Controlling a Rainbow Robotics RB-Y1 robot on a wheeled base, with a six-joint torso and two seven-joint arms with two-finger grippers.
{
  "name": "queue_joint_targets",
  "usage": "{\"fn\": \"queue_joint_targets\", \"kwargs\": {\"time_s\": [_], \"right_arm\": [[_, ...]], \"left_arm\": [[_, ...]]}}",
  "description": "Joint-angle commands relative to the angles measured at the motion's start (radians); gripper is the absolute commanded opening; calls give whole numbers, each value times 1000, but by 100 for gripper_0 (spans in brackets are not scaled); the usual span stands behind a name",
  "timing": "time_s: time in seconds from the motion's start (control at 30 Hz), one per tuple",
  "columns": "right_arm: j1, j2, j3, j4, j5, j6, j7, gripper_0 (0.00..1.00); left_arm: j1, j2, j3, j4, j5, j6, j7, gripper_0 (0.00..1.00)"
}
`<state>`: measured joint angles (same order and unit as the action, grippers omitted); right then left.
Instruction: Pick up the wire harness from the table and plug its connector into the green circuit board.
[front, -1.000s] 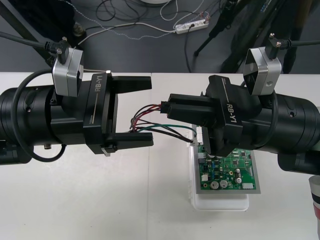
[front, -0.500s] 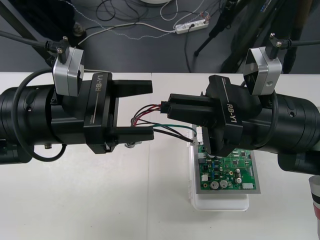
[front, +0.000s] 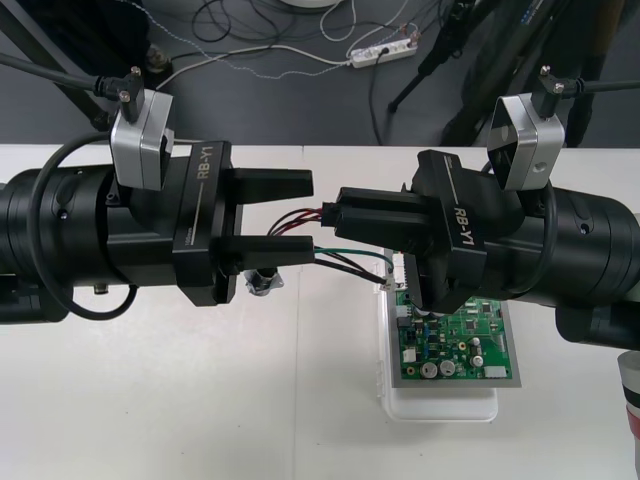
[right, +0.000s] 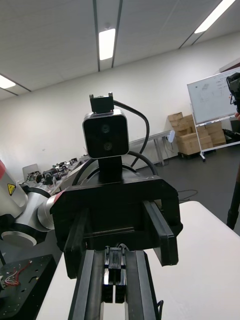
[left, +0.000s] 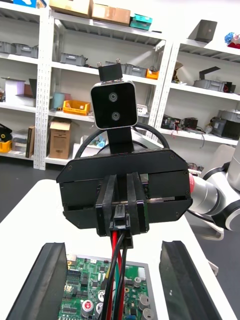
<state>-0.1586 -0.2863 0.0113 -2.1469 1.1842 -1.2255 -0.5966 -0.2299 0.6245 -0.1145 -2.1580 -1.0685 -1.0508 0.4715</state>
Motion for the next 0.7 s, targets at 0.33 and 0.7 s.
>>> {"fn": "queue_joint_targets", "kwargs": {"time_s": [0.33, 0.7], "right_arm": [[5, 19, 16, -11, -18, 11, 1, 0], [5, 19, 16, -10, -20, 14, 1, 0]], "left_arm": [[-45, -22, -22, -20, 13, 5, -54, 38], [-49, -31, -33, -20, 12, 18, -51, 27]]}}
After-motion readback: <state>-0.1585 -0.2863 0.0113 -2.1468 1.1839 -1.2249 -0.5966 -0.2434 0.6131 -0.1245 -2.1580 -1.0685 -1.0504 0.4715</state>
